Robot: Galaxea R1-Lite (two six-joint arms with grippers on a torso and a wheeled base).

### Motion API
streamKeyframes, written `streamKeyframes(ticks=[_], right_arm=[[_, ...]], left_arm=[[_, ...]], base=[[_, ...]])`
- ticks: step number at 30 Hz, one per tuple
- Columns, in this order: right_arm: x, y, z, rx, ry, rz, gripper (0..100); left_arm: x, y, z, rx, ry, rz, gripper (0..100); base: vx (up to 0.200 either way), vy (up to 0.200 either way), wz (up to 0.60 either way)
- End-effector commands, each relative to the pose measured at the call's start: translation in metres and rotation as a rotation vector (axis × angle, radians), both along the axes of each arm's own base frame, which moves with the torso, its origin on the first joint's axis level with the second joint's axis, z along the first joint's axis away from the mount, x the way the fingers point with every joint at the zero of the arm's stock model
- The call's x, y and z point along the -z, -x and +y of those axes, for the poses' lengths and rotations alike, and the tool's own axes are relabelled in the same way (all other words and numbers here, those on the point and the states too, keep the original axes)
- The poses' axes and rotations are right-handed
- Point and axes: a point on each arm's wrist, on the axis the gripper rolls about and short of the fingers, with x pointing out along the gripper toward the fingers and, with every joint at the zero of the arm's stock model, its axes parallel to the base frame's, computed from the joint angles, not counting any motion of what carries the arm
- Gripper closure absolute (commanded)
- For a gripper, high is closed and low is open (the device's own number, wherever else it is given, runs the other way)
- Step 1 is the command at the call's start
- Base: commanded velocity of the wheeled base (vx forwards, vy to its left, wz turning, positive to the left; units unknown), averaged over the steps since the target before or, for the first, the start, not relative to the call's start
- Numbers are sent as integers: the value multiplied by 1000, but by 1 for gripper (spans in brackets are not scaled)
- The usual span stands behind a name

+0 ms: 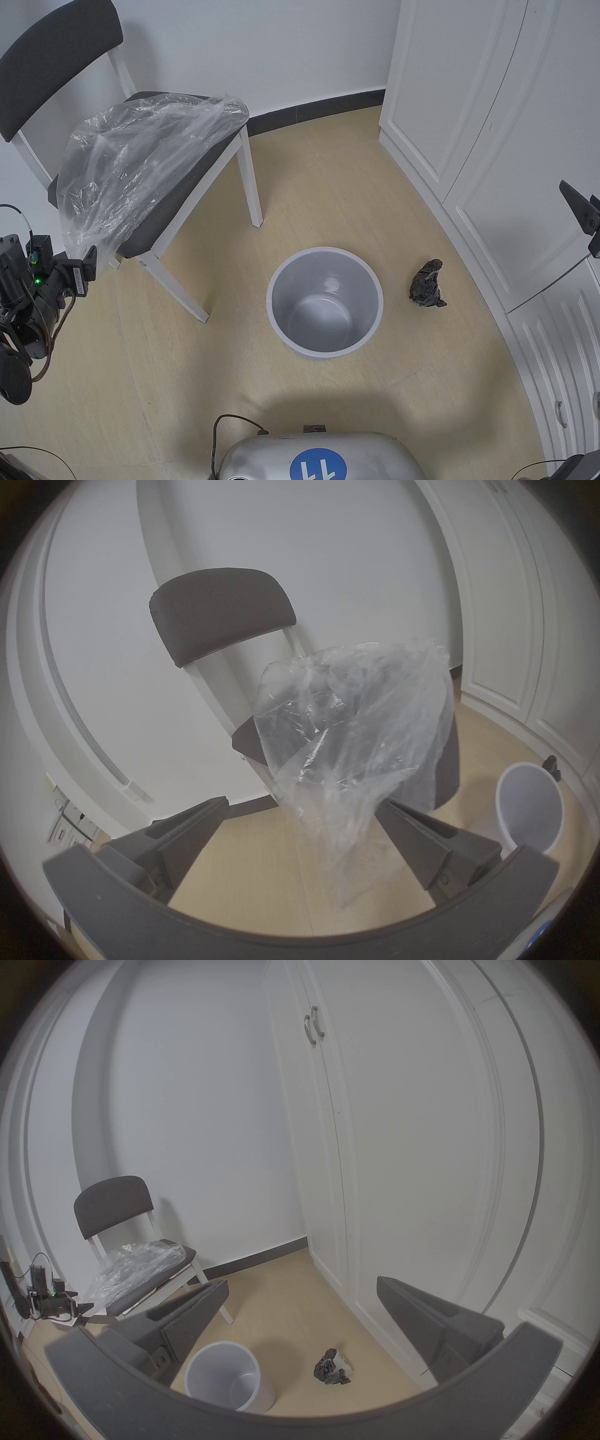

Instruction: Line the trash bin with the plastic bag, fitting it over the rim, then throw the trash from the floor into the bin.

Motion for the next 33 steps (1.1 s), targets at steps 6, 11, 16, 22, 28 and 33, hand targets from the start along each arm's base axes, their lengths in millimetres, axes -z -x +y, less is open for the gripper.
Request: streamKeyframes(ticks=[6,11,16,22,28,33], right_arm=[[0,0,0,-1,0,0,0],[1,0,0,-1,1,2,0],[1,0,0,-1,1,3,0],[2,-1,0,-1,3,11,0],[4,1,0,1,5,12,0],[5,2,0,0,19,12,0]], left_arm=[[-7,-13,18,-79,-3,-36,0],[-30,-11,34,-137,5,-157,0],[-43,-4,37,-153,3,-218,0],[-22,1,36,-138,11,-140,0],[-5,-16,41,-150,67,-87,0],[7,-17,44,-164,83,-42,0]], base=[[0,0,0],[0,0,0],[0,0,0],[0,0,0],[0,0,0],[0,0,0]])
